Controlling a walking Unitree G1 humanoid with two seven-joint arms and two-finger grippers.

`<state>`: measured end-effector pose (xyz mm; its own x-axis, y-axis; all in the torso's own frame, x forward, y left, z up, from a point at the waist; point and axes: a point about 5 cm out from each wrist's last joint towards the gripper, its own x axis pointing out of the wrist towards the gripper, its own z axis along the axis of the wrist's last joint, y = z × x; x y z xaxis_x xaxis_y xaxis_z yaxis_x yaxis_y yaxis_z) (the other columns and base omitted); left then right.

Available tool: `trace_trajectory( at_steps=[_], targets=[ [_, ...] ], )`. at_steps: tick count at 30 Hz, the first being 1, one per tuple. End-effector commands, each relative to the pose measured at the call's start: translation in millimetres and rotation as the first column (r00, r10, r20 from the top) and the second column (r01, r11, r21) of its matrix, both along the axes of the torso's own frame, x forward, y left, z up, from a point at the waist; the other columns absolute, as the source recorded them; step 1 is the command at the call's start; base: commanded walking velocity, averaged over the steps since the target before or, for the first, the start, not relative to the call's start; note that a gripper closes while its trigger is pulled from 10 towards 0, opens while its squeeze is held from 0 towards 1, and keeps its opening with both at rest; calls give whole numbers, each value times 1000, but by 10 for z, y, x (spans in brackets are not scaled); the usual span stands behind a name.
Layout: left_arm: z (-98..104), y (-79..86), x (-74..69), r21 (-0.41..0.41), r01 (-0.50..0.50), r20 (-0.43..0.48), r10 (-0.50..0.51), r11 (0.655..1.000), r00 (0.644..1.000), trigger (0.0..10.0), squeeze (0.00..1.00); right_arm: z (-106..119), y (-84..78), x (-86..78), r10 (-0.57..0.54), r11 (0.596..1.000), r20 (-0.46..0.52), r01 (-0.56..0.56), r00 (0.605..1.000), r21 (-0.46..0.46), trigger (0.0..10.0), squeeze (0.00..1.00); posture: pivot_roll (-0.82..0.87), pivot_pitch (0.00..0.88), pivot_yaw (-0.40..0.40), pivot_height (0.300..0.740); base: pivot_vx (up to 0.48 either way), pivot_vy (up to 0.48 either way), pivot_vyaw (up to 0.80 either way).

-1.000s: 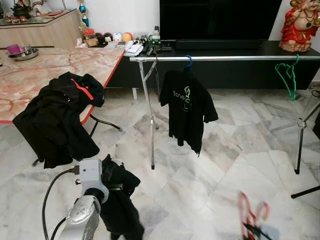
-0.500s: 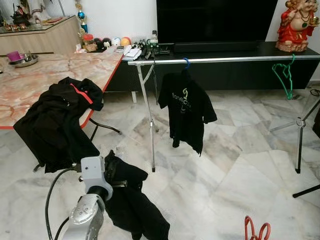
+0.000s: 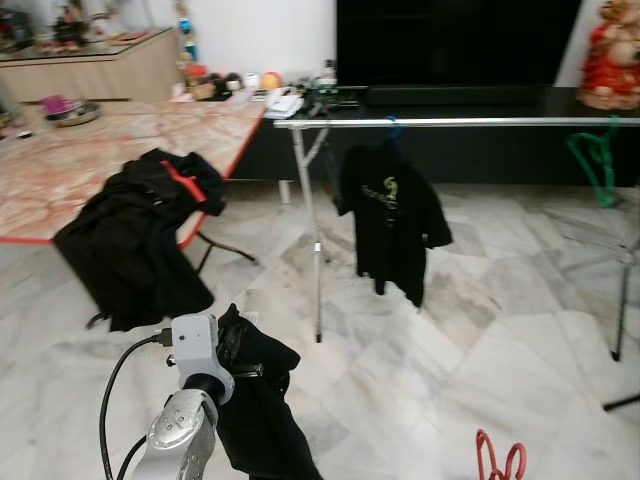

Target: Hang hanger

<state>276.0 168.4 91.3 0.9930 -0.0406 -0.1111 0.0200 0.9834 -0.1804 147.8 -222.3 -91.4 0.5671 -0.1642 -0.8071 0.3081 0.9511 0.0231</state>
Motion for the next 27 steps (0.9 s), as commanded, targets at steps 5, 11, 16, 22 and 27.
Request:
trace_trajectory(
  at_steps=[5,11,16,22,27],
  targets=[
    [100,-3,19,-3,3,31,-3,1000,1000,10000,0,-34,32,-78,-9,1000,-14,9,1000,11,10000,0,72,8,58,740,0,480,0],
    [110,-3,22,-6,3,27,-3,1000,1000,10000,0,-26,37,-50,2,1000,-12,-2,1000,10,10000,0,75,19,58,740,0,480,0],
    [130,-10,43,-11,6,31,-5,1000,1000,10000,0,28,45,113,10,1000,5,-10,1000,5,10000,0,86,24,56,740,0,480,0],
    [154,-2,55,-13,5,36,-4,1000,999,10000,0,72,70,241,33,999,12,-33,999,-1,10000,0,93,26,50,740,0,480,0],
    [161,10,49,-16,0,38,0,1000,999,10000,0,94,79,298,51,999,16,-51,999,-7,10000,0,98,28,47,740,0,480,0]
  ],
)
